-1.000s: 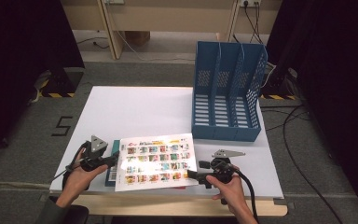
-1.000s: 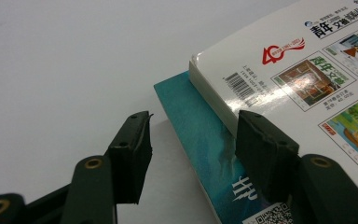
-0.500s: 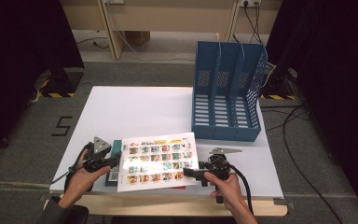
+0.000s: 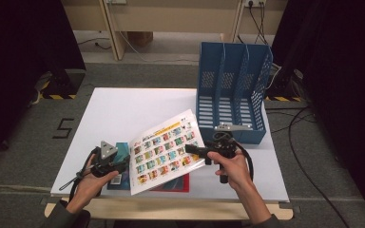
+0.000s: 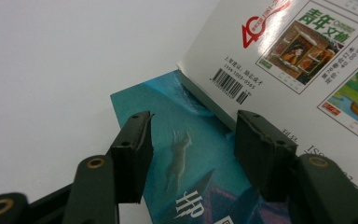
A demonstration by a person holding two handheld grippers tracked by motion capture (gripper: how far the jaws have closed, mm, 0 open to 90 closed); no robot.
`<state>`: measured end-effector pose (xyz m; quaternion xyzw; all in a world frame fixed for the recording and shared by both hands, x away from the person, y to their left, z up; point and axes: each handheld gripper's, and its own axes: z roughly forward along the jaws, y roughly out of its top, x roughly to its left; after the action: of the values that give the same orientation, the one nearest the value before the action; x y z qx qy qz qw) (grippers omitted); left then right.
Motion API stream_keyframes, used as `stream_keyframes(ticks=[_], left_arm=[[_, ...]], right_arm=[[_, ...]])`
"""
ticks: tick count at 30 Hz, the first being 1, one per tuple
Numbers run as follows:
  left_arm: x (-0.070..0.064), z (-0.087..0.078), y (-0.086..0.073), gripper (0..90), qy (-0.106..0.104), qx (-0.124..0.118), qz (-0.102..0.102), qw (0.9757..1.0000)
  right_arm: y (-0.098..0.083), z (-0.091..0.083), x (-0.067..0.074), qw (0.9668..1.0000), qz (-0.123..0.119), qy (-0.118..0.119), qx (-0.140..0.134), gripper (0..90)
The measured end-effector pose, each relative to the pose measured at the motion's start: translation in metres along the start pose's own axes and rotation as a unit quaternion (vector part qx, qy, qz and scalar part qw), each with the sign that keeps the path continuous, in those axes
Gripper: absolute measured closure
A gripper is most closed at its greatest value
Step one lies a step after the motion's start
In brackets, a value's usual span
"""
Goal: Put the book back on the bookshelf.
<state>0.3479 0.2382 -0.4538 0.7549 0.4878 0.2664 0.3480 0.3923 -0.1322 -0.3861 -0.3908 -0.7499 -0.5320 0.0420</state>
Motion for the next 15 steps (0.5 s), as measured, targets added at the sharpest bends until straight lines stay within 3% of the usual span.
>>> stream_keyframes(ticks=[7, 8, 11, 15], left_arm=[[-0.006, 0.004, 0.001, 42.2, 0.001, -0.007, 0.002, 1.0], [-0.008, 0.005, 0.001, 40.9, 0.007, -0.008, 0.004, 0.9999], [-0.01, 0.006, 0.001, 40.8, 0.01, -0.01, 0.007, 0.9999], [-0.013, 0.008, 0.001, 40.4, 0.017, -0.016, 0.004, 0.9997]], right_arm=[[0.035, -0.001, 0.01, 0.9989, -0.039, -0.016, 0.022, 52.8], [0.049, 0.0, 0.016, 0.9984, -0.049, -0.021, 0.02, 54.6], [0.065, 0.003, 0.025, 0.997, -0.07, -0.031, 0.014, 56.3], [0.074, 0.009, 0.035, 0.9968, -0.075, -0.025, -0.013, 57.0]])
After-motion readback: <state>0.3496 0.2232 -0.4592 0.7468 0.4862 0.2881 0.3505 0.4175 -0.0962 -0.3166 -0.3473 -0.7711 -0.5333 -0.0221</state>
